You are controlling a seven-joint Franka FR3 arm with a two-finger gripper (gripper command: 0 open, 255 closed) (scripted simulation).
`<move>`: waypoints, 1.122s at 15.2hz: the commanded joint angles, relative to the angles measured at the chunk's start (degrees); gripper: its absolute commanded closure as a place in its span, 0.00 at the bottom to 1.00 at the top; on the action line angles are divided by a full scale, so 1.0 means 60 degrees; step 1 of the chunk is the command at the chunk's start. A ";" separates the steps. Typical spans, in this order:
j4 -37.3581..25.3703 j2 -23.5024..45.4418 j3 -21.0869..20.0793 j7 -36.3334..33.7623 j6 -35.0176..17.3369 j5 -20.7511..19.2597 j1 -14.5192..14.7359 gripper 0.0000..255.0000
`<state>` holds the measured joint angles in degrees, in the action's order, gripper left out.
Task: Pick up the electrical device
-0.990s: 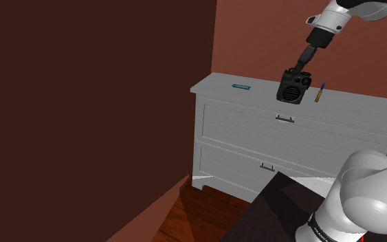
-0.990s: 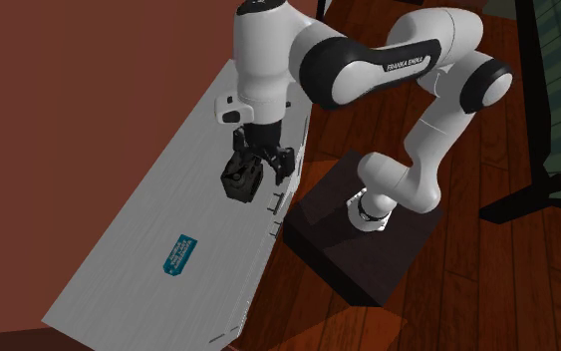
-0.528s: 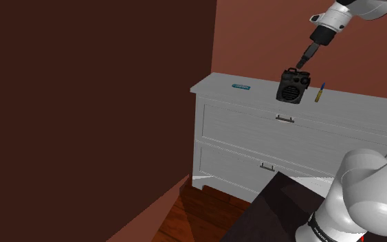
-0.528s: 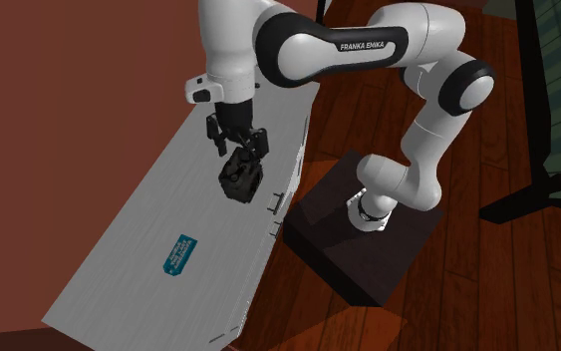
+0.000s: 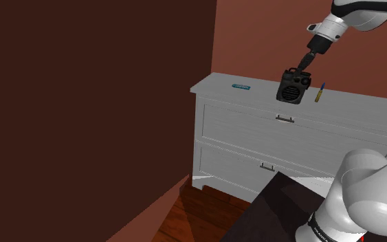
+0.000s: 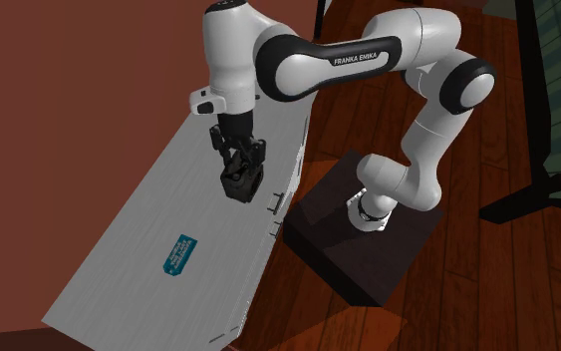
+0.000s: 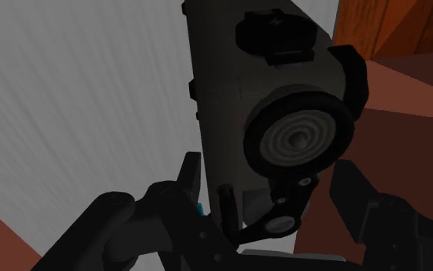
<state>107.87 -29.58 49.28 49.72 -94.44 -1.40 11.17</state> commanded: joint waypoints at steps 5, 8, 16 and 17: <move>0.0021 -0.0002 0.0009 0.0011 -0.0003 -0.0004 -0.0002 1.00; 0.0030 -0.0008 0.0010 0.0014 -0.0007 -0.0008 -0.0007 1.00; -0.1133 0.0346 0.0078 -0.0071 0.0839 0.0213 0.0240 1.00; -0.1310 0.0404 0.0099 -0.0078 0.0964 0.0248 0.0280 1.00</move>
<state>101.08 -27.39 49.86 49.35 -89.47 -0.09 12.68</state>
